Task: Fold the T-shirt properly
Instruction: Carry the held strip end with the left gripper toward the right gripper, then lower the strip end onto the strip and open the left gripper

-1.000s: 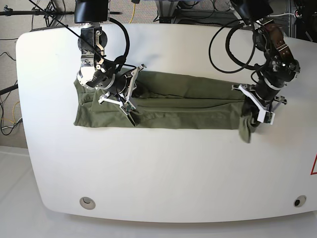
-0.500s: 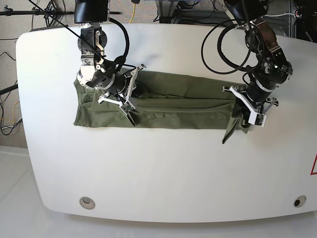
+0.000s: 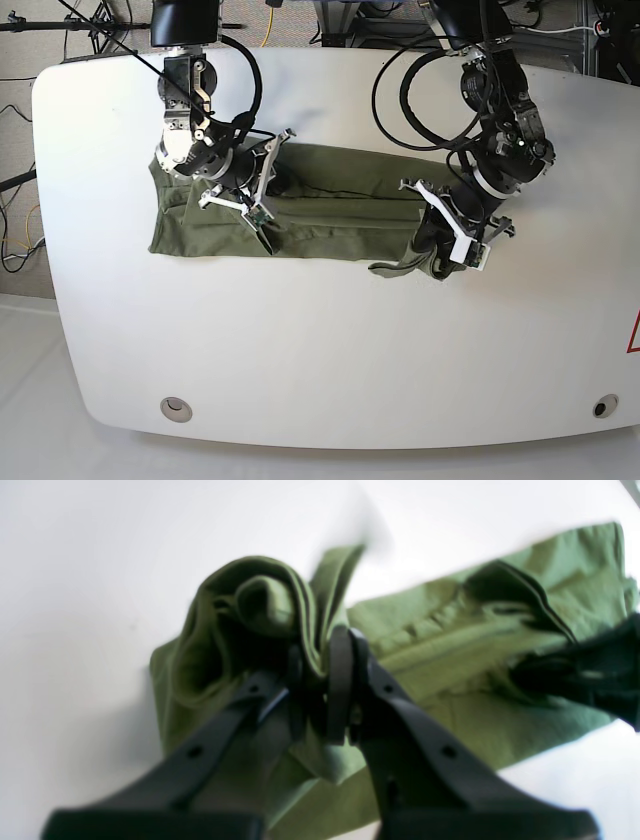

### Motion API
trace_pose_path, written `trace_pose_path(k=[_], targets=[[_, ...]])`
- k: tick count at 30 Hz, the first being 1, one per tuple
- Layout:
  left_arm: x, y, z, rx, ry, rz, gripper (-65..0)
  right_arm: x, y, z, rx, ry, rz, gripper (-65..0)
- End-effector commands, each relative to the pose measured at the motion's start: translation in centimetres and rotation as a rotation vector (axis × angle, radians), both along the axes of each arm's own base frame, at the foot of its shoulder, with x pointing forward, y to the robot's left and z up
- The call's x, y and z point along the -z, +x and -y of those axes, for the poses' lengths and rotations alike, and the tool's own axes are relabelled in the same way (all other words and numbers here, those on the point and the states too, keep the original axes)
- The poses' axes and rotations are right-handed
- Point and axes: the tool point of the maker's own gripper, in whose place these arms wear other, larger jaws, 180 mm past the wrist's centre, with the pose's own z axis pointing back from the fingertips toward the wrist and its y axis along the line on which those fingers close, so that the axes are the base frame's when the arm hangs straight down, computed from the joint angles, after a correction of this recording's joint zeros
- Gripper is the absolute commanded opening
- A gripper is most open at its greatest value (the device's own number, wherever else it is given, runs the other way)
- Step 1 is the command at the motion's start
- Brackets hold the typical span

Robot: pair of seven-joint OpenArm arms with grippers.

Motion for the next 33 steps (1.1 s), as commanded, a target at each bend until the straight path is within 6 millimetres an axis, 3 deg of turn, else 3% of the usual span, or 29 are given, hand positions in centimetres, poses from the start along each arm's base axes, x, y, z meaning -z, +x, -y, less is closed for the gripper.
trace_pose_path(k=[1,10,22,33], targets=[[-1.4,0.7,1.1,0.021,-0.048,0.057,-62.9,-0.9,0.7,0.0,-0.006,0.003,0.032,-64.4],[0.0,0.5,3.0,0.062,-0.103,0.023,-63.5,-0.5,0.4,0.1,-0.007,-0.006,0.018,-64.4],[-0.2,0.0,6.9,0.171,-0.144,0.026,-63.3,-0.4,0.2,0.3,-0.005,-0.015,0.007,-64.4],[-0.1,-0.2,8.1,0.196,-0.161,0.034,-63.4,0.2,-0.2,0.8,0.001,-0.035,-0.012,-64.3]])
